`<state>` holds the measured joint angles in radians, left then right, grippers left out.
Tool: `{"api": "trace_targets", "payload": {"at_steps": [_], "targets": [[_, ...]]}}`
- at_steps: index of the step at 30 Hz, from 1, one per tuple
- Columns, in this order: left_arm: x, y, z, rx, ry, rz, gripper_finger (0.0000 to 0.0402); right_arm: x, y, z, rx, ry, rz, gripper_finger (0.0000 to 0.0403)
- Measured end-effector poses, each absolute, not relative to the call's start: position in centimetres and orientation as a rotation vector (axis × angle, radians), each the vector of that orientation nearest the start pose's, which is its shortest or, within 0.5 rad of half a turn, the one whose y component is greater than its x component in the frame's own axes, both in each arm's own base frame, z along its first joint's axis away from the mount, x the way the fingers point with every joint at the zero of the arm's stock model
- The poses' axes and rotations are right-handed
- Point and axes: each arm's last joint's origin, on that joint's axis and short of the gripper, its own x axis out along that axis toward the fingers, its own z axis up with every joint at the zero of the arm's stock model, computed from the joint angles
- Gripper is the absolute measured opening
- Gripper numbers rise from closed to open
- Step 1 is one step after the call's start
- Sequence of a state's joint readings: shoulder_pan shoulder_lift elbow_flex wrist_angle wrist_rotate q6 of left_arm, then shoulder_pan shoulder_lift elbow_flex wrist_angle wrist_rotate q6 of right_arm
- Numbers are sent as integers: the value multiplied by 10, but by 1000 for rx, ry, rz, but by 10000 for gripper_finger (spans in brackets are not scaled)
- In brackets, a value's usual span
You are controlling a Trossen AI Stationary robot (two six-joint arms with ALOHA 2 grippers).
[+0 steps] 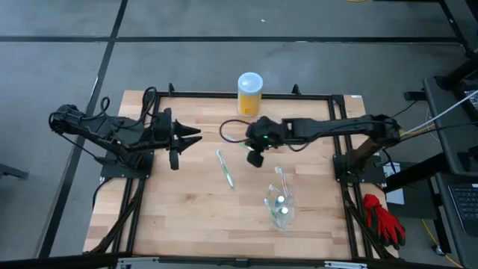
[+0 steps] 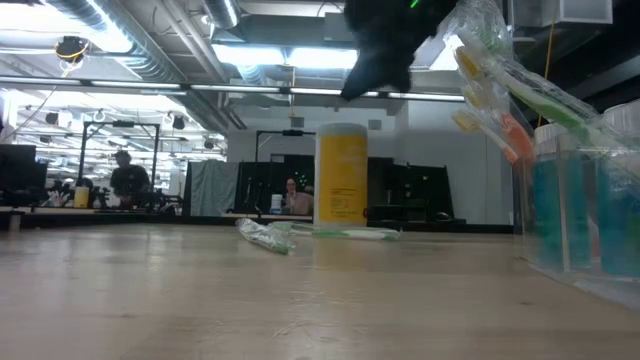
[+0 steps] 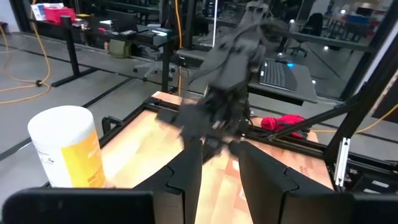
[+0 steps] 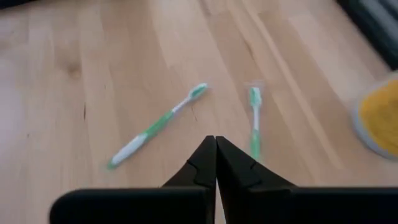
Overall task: Pick & Place toothbrushing station
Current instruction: Put the top green toothbrush into the transparent organizer
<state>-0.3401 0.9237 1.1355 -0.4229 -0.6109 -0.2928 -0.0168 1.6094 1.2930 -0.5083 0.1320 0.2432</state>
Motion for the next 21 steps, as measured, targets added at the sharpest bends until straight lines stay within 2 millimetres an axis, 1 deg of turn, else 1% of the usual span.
{"api": "trace_targets", "payload": {"at_steps": [4, 7, 10, 16, 18, 21], "targets": [[172, -45, 405, -199, 147, 289, 101, 372, -21, 251, 223, 785, -181, 37], [172, -45, 405, -216, 144, 290, 101, 381, -35, 231, 278, 817, -202, 66], [172, -47, 405, -225, 144, 281, 101, 384, -50, 214, 334, 864, -255, 102], [170, -51, 405, -218, 137, 298, 101, 389, -73, 192, 384, 896, -269, 172], [169, -52, 405, -216, 136, 299, 101, 389, -80, 187, 388, 902, -272, 187], [169, -54, 405, -216, 136, 291, 101, 391, -88, 176, 402, 921, -267, 196]]}}
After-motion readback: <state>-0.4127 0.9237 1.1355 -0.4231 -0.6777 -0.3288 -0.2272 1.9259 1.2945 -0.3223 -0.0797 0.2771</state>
